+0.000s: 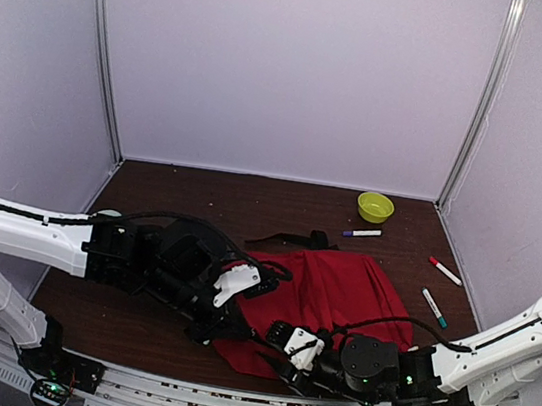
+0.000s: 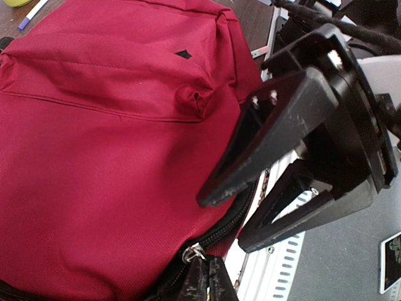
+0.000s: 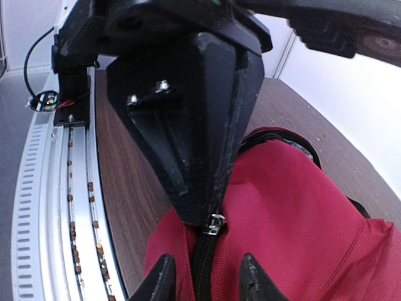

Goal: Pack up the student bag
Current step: Hold the largest pocket of the student bag, then zip the largest pocket of the bag in the student bag, then grab the largest pocket of the student bag.

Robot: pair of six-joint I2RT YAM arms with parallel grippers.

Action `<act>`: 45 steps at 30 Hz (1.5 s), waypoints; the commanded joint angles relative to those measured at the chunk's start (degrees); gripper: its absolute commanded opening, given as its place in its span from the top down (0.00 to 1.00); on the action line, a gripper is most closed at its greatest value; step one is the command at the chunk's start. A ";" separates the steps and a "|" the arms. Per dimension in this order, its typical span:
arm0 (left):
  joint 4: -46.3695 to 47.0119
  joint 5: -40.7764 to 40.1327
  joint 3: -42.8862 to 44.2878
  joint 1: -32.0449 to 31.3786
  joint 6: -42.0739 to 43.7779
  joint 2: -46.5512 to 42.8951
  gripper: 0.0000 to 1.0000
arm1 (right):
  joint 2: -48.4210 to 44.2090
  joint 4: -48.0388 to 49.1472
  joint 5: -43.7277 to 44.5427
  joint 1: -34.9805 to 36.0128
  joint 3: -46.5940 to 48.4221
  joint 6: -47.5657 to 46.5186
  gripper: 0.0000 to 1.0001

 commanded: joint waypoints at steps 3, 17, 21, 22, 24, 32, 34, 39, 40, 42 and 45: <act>5.15 2.01 1.91 -0.70 -0.56 0.00 1.00 | 0.79 -2.97 2.92 0.30 2.10 1.48 0.78; -0.71 -6.28 -2.36 -0.70 -3.19 -3.37 1.00 | -5.37 -11.81 2.65 0.46 -2.43 7.36 1.00; -3.85 -10.32 -2.52 -0.36 -4.12 -4.38 1.00 | -8.21 -14.15 2.23 0.46 -3.58 8.31 1.00; -4.33 -11.37 -2.68 -0.04 -4.54 -4.85 1.00 | -8.79 -14.40 2.02 0.46 -3.93 8.47 1.00; -4.92 -12.32 -3.40 0.96 -5.22 -5.92 1.00 | -9.76 -14.77 1.64 0.46 -4.40 8.73 1.00; -7.99 -14.49 -3.45 3.08 -5.25 -6.40 1.00 | -10.97 -17.04 -0.37 0.62 -4.54 9.89 1.00; -9.29 -16.48 -3.49 3.20 -5.43 -5.60 1.00 | -11.97 -17.50 -1.13 0.95 -5.19 10.18 1.00; -8.41 -15.33 -6.25 6.56 -5.90 -5.85 1.00 | -14.95 -18.45 -1.15 1.60 -6.70 9.80 1.00; -6.81 -12.89 -6.34 6.57 -4.85 -6.45 1.00 | -14.99 -18.90 -0.97 1.60 -6.50 9.72 1.00; -2.15 -5.39 -6.81 5.18 -1.70 -7.79 1.00 | -14.51 -19.10 -0.94 1.60 -6.25 9.82 1.00; 3.56 -4.81 -8.27 1.12 1.47 -9.19 0.85 | -13.42 -17.27 -0.90 1.60 -6.20 9.91 1.00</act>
